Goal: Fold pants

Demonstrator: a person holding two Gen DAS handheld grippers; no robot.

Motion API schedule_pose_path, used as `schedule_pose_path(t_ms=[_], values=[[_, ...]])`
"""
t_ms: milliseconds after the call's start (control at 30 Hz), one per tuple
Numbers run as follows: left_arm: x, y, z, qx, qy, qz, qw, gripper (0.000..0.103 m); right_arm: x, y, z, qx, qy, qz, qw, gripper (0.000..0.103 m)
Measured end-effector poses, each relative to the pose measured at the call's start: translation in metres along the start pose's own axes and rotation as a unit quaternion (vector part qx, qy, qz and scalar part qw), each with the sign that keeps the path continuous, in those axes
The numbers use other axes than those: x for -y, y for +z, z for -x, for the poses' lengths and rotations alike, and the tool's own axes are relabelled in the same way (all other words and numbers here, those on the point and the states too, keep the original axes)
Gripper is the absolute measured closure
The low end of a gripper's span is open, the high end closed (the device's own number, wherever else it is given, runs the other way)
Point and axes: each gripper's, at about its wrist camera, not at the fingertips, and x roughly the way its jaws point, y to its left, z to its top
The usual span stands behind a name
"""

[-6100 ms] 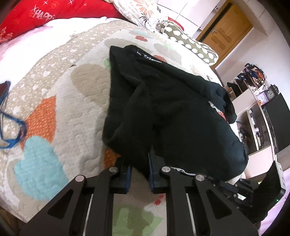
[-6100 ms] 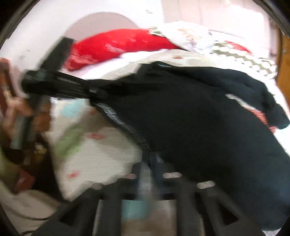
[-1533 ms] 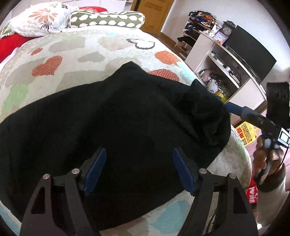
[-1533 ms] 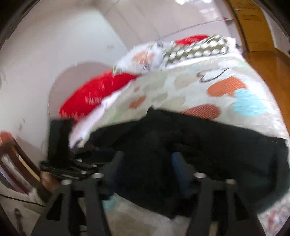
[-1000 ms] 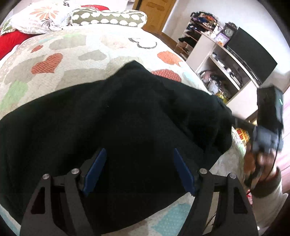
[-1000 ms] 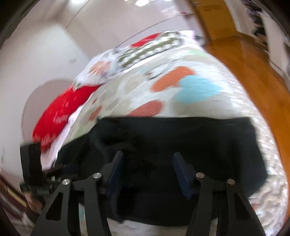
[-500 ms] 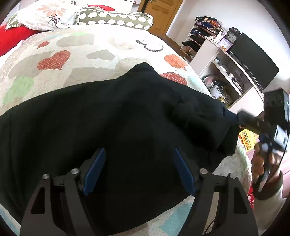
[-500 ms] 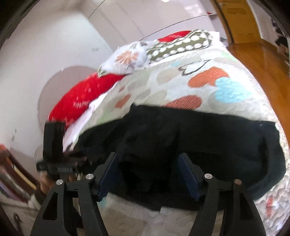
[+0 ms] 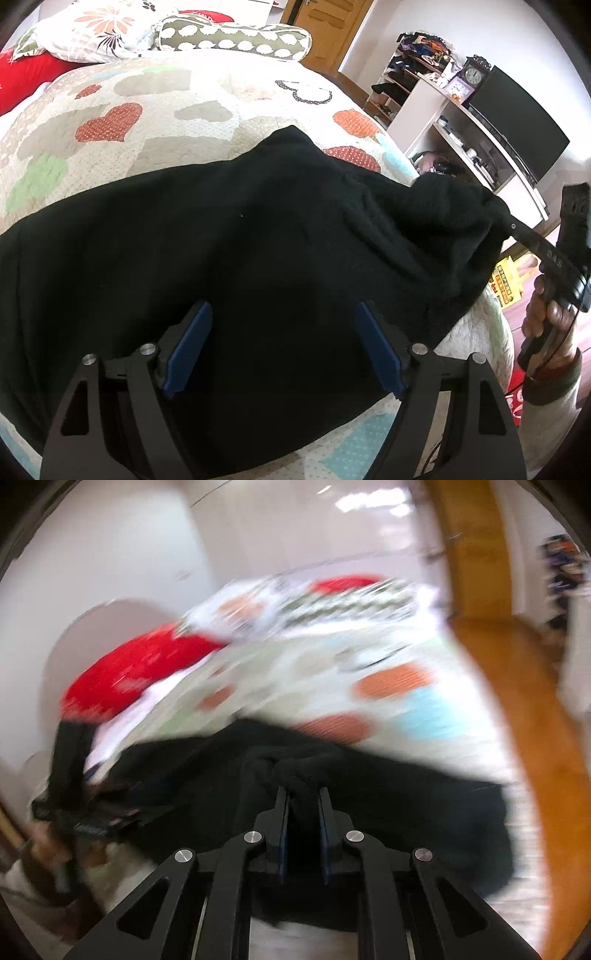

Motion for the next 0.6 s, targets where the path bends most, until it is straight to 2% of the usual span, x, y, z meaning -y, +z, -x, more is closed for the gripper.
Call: schedule_pose_path(t_ms=[67,133,167,233,400,500,533,567,600], values=[[0.000,0.000,-0.001,0.002,0.000,0.001,1.0000,0.023,0.024,-0.005,0.003,-0.001,-0.055,-0.022,0.998,0.091],[0.003,0.000,-0.002,0.002,0.005,-0.001,1.0000,0.023,0.044,-0.016,-0.013,-0.034,-0.132,-0.018,0.990,0.091],[0.004,0.000,-0.002,0.001,0.007,-0.005,1.0000,0.023,0.052,-0.024,-0.023,-0.053,-0.148,-0.021,0.987,0.091],[0.006,0.000,-0.001,-0.005,0.009,-0.013,0.9999,0.023,0.055,-0.032,-0.030,-0.067,-0.149,-0.022,0.986,0.091],[0.005,-0.002,0.004,-0.005,0.006,-0.013,0.9999,0.023,0.042,-0.027,-0.004,-0.051,-0.146,-0.004,0.988,0.096],[0.005,-0.003,0.007,0.000,0.015,-0.013,0.9998,0.023,0.048,-0.034,-0.014,-0.090,-0.157,0.008,0.983,0.094],[0.005,-0.003,0.011,0.002,0.021,-0.017,0.9996,0.023,0.050,-0.036,-0.018,-0.105,-0.162,0.008,0.981,0.088],[0.005,-0.003,0.014,0.005,0.025,-0.021,0.9995,0.023,0.056,-0.034,-0.015,-0.107,-0.171,0.007,0.979,0.071],[0.005,-0.002,0.020,0.009,0.028,-0.027,0.9992,0.023,0.060,-0.031,-0.008,-0.096,-0.182,0.006,0.979,0.059]])
